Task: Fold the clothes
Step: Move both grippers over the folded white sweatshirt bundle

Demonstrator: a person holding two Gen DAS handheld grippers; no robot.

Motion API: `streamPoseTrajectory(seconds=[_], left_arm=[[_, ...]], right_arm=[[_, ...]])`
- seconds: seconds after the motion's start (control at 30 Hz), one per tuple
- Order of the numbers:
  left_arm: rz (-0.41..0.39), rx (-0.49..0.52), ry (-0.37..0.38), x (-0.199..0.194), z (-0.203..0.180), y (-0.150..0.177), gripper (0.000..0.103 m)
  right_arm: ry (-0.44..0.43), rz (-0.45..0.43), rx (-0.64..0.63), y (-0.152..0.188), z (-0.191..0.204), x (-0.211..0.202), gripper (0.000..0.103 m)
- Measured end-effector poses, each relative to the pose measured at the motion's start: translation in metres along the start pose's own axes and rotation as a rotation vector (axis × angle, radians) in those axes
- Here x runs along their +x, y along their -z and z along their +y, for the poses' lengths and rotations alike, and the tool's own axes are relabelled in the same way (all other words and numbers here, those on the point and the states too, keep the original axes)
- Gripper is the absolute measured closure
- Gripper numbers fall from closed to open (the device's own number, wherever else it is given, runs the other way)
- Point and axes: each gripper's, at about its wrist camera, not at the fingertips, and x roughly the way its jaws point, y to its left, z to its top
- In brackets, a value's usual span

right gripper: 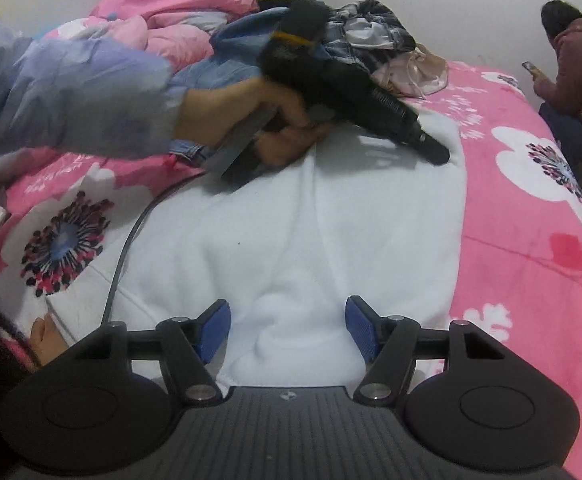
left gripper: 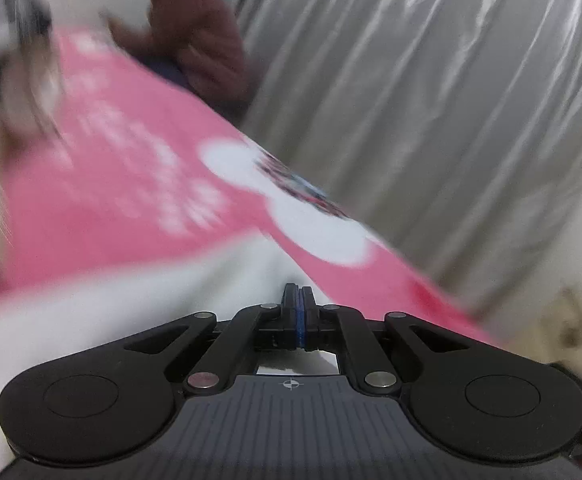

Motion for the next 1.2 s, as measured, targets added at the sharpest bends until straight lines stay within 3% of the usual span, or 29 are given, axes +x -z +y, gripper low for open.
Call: streamPoseTrajectory(seconds=[0.03, 0.1, 0.13, 0.23, 0.37, 0.47, 0.6, 0.67, 0.73, 0.83, 0.87, 0.97, 1.03, 1.1, 1.13, 1.2], left_arm=[[-0.022, -0.013, -0.089, -0.006, 0.0, -0.002, 0.103], [-0.038, -0.141, -0.064, -0.017, 0.015, -0.005, 0.103], [-0.045, -0.159, -0.032, -0.025, 0.014, -0.007, 0.103], [0.002, -0.086, 0.171, -0.051, -0.016, -0.004, 0.103], [0.17, -0.083, 0.445, -0.058, -0.052, 0.024, 0.103], [0.26, -0.068, 0.449, -0.038, -0.062, 0.047, 0.102], [0.281, -0.261, 0.483, -0.007, -0.029, 0.041, 0.099], [0.274, -0.246, 0.45, 0.004, -0.019, 0.031, 0.099], [0.243, -0.262, 0.337, 0.01, -0.007, 0.02, 0.099], [0.256, -0.454, 0.328, 0.03, 0.03, 0.01, 0.099], [0.25, -0.447, 0.314, 0.034, 0.035, 0.005, 0.098], [0.188, -0.297, 0.072, 0.034, 0.038, -0.011, 0.099], [0.196, -0.434, -0.008, 0.04, 0.067, -0.011, 0.099], [0.135, -0.559, -0.064, 0.026, 0.084, -0.012, 0.103], [0.095, -0.54, -0.088, 0.017, 0.081, -0.018, 0.103], [0.066, -0.443, -0.065, 0.001, 0.063, -0.028, 0.103]], right_arm=[[0.001, 0.0, 0.0, -0.001, 0.001, 0.0, 0.036], [0.0, 0.0, -0.007, 0.0, 0.002, 0.0, 0.034], [0.002, -0.001, -0.014, 0.001, 0.003, -0.001, 0.034], [0.004, -0.004, -0.025, 0.002, 0.005, -0.001, 0.032], [0.001, -0.012, -0.02, 0.002, 0.004, -0.001, 0.032], [0.004, -0.013, -0.026, 0.003, 0.005, -0.001, 0.032], [0.008, -0.014, -0.033, 0.003, 0.006, -0.001, 0.032], [0.011, -0.016, -0.033, 0.003, 0.007, -0.001, 0.032], [0.014, -0.017, -0.032, 0.002, 0.007, -0.001, 0.032], [0.017, -0.017, -0.04, 0.003, 0.009, -0.001, 0.032], [0.018, -0.017, -0.04, 0.003, 0.009, -0.002, 0.032], [0.022, -0.018, -0.044, 0.003, 0.009, -0.002, 0.032], [0.022, -0.016, -0.048, 0.004, 0.01, -0.002, 0.031], [0.02, -0.016, -0.048, 0.004, 0.009, -0.003, 0.031], [0.018, -0.02, -0.046, 0.005, 0.009, -0.003, 0.031], [0.014, -0.028, -0.04, 0.006, 0.008, -0.003, 0.031]])
